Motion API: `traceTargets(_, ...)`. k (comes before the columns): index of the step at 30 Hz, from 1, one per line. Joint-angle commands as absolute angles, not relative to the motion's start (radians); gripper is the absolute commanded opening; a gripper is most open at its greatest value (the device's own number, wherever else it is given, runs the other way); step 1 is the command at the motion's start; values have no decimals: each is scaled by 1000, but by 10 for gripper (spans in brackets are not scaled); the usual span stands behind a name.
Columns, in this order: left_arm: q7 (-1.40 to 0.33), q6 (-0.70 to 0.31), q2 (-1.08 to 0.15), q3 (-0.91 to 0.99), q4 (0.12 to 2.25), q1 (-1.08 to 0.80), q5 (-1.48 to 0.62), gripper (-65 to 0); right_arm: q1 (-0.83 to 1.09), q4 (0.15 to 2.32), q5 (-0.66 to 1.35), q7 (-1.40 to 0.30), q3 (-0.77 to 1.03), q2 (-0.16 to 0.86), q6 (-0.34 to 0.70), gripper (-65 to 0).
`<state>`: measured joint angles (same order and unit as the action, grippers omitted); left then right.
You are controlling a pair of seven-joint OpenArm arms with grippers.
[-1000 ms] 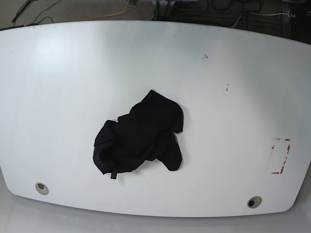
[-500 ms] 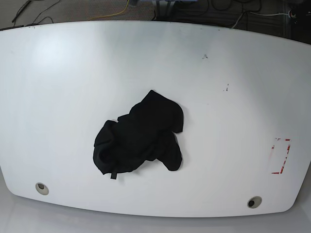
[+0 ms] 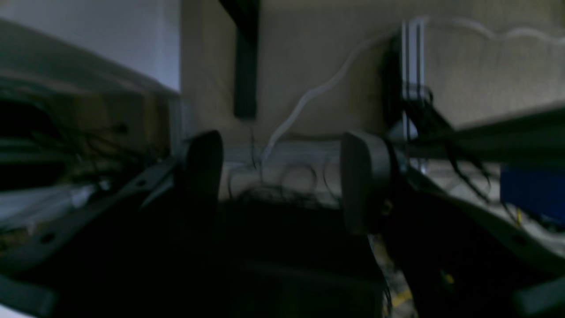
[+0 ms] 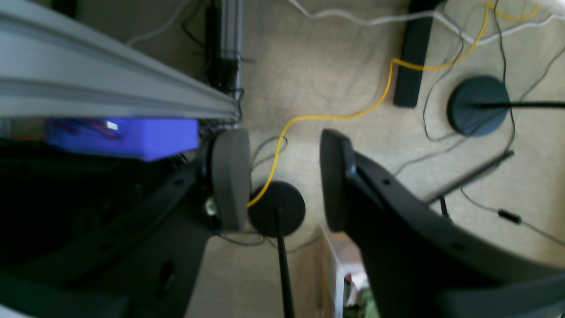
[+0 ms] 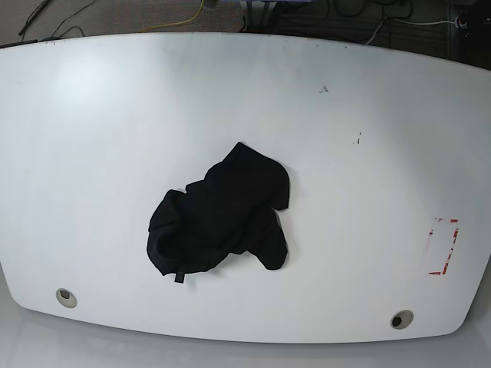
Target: Layout the t-shirt on the table in an organized manner, then fold the t-shirt properly
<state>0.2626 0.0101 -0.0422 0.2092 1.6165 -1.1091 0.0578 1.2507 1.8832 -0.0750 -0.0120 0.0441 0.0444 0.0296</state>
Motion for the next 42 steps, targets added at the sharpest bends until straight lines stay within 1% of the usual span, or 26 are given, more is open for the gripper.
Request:
traceTargets(1,283,15,-44,213,1658,-1141,53,-259,1300,1933,-73,-2,45,45,28,-393)
traceTargets(9,283,15,-42,254,1744,-1148,50,-259,1309,2000,-73,-1,45,44,28,-393)
traceTargets(14,283,15,-47,289,1781,-1148,-16,-259,1309,2002,-73,2,45,44,28,-393)
traceTargets(25,283,15,-68,314,1788,-1093,-51,-259,1254,2002,38,2,76,51,28,-393)
traceTargets(32,283,15,-68,311,1788,-1049,-51,-259,1208,2002,45,2,122,48,36,-393)
traceTargets(42,283,13,-70,291,1788,-986,-51,-259,1138,2002,45,2,130,51,36,-393)
